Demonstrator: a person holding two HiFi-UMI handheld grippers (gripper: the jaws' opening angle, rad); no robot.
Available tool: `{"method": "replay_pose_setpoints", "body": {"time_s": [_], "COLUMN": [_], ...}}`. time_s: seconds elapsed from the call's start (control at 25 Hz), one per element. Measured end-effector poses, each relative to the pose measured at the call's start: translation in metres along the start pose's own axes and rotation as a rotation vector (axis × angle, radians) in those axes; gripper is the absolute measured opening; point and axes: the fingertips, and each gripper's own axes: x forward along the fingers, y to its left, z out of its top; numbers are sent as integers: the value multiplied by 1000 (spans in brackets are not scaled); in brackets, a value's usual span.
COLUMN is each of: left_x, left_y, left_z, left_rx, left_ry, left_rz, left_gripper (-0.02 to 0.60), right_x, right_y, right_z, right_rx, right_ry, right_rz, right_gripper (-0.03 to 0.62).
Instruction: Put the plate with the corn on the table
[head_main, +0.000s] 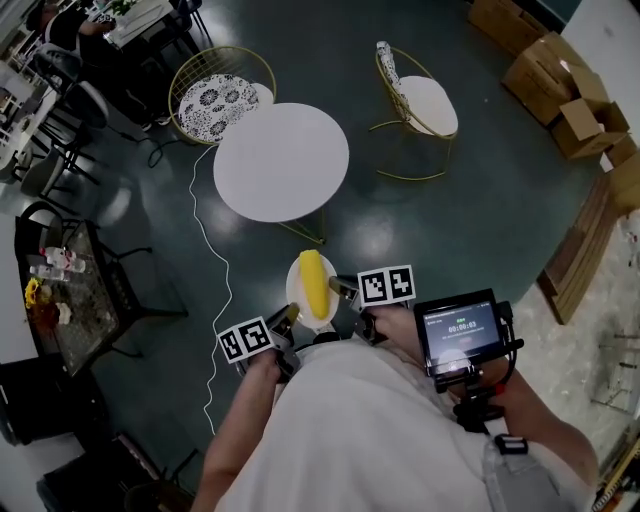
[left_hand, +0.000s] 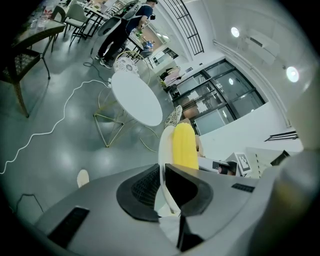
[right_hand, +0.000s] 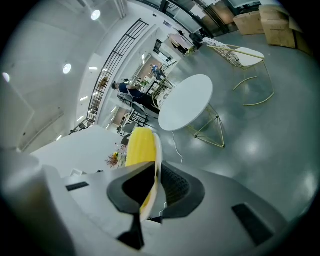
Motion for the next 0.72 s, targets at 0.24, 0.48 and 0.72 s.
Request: {"method": "replay_pose_setpoints", "body": {"time_s": [0.24,0.48,0.72], "left_x": [3,7,7], "left_y": [10,18,21], "left_z": [29,55,85], "left_rx": [9,23,56], "left_ry": [15,30,44], "left_rz": [-11,-24,-46], "left_gripper": [38,38,38], "right_x": [21,39,54], "right_y": [5,8,15], "right_z": [19,36,54], "right_rx": [6,8,17], "right_ry": [-11,-29,-65], "right_rz": [-15,-45,-63], "right_gripper": [49,49,49]}}
